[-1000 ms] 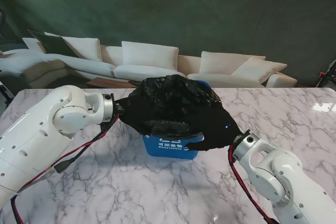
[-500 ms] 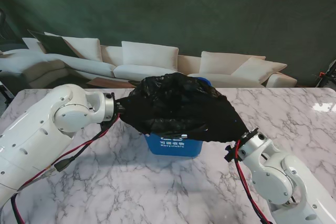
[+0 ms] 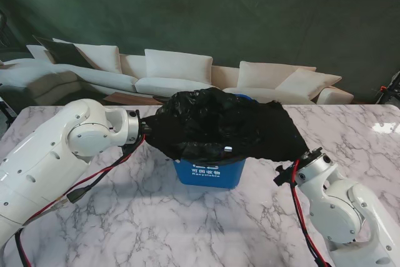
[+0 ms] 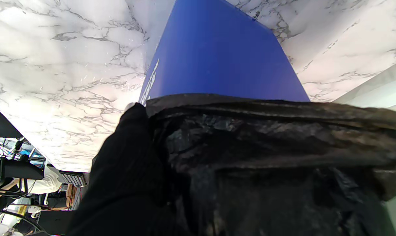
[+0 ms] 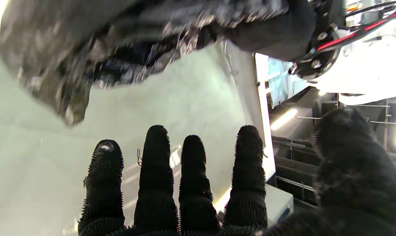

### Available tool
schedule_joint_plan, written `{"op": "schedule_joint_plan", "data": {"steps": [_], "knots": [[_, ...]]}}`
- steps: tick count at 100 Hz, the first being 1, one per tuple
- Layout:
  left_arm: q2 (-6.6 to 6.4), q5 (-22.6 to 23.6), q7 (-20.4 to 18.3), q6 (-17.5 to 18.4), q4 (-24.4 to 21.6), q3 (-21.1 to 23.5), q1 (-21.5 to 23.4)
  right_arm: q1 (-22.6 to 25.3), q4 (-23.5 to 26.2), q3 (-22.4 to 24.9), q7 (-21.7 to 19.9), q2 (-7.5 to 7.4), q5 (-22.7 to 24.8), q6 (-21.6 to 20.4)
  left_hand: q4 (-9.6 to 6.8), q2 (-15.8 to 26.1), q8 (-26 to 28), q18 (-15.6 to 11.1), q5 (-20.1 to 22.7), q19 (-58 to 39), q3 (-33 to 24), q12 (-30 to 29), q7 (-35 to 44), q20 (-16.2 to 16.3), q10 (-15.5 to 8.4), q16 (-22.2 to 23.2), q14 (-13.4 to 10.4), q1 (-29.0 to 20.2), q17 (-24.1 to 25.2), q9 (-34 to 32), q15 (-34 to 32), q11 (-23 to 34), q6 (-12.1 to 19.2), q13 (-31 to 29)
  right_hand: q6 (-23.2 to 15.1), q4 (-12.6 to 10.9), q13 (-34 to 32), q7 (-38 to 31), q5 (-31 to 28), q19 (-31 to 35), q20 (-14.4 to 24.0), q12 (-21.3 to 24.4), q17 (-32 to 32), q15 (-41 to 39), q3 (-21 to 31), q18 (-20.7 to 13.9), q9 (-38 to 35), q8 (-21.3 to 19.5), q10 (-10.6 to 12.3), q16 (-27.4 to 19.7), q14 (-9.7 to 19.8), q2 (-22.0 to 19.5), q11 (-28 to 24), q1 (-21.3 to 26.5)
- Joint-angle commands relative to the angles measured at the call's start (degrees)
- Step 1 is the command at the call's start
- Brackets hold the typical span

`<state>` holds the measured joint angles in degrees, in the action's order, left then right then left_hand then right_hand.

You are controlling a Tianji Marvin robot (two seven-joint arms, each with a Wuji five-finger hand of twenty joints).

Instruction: Fit the garbage bag over the bin

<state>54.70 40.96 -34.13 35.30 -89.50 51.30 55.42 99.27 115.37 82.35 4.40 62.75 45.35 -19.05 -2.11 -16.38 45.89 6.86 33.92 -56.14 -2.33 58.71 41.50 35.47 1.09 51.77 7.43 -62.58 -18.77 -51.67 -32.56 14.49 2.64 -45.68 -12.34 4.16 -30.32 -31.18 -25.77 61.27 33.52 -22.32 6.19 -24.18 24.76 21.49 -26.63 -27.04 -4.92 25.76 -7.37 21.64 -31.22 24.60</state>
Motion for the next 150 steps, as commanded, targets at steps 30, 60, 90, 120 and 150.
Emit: {"op": "schedule_joint_plan", "data": {"steps": [30,60,90,120,150], "knots": [[-0.08,1.5,-0.42,1.47,0.33,0.81,1.12,-8.79,-1.86,3.82,-6.42,-0.95,5.24,7.26,-2.12,2.33,0.97,2.01,2.04,-1.85,-4.88,1.17,2.6,1.1,0.51,0.43,0.65,-8.15,-1.07,-1.57,-1.9,0.92,3.01,-0.06,18.78,0.47,4.14,8.58,5.24,-2.46,1.04,1.42,-2.57,2.93,5.97,-1.54,7.84,0.78,-3.53,-1.22,-1.02,0.34,1.05,-12.94],[0.28,1.72,0.82,0.99,1.65,-0.95,-0.09,-17.83,-8.4,-3.53,-14.42,-1.97,12.12,21.0,-2.08,2.42,0.92,2.15,1.9,-1.34,-4.92,1.22,2.59,0.94,0.47,0.24,0.63,-8.14,-0.73,-1.42,-1.65,0.79,2.95,0.13,24.95,1.06,2.04,9.87,-3.98,-3.34,0.0,0.73,-1.13,3.24,8.52,-1.86,6.85,-4.03,-7.04,-1.1,-1.74,1.53,-0.09,-14.05],[0.56,2.08,1.75,0.4,2.18,-1.77,-0.5,-22.68,-14.31,-8.31,-14.95,-1.97,12.15,24.93,-1.95,2.88,0.79,2.44,1.53,-1.09,-4.86,1.29,2.37,0.88,0.52,0.02,0.56,-8.07,-0.61,-1.34,-1.53,0.76,2.85,0.17,21.96,-0.03,-5.75,6.09,-8.25,0.71,-2.53,-4.4,4.97,-3.19,-4.14,-5.81,-2.98,-10.52,-6.44,2.73,-1.2,-1.95,-7.34,3.68],[0.64,1.95,1.33,-0.99,1.61,-1.38,0.02,-23.07,-14.6,-9.25,-16.39,-1.95,10.25,26.86,-2.01,3.39,-1.04,2.93,2.31,-1.99,-4.8,1.75,0.77,1.39,2.2,1.25,1.22,-7.79,-0.73,-1.63,-4.39,2.92,2.17,-0.25,20.91,-0.54,-11.11,1.4,-9.75,6.81,-0.61,-6.47,11.14,-12.37,1.85,-5.32,-8.73,-11.98,-8.39,6.58,-3.11,1.39,-11.55,-1.84],[0.81,1.89,1.61,-1.79,2.04,-2.29,-0.51,-22.54,-13.89,-8.28,-16.73,-1.98,9.12,26.42,-2.03,3.55,-1.92,3.06,3.02,-2.43,-4.69,1.14,0.12,1.61,2.22,1.49,1.35,-7.67,-0.97,-1.57,-5.42,4.52,2.03,-0.42,19.58,-0.98,-11.68,-3.0,-12.04,7.3,-0.48,-6.47,12.36,-12.52,3.43,-5.33,-10.54,-13.65,-6.51,6.3,-3.95,2.6,-11.04,0.19]]}}
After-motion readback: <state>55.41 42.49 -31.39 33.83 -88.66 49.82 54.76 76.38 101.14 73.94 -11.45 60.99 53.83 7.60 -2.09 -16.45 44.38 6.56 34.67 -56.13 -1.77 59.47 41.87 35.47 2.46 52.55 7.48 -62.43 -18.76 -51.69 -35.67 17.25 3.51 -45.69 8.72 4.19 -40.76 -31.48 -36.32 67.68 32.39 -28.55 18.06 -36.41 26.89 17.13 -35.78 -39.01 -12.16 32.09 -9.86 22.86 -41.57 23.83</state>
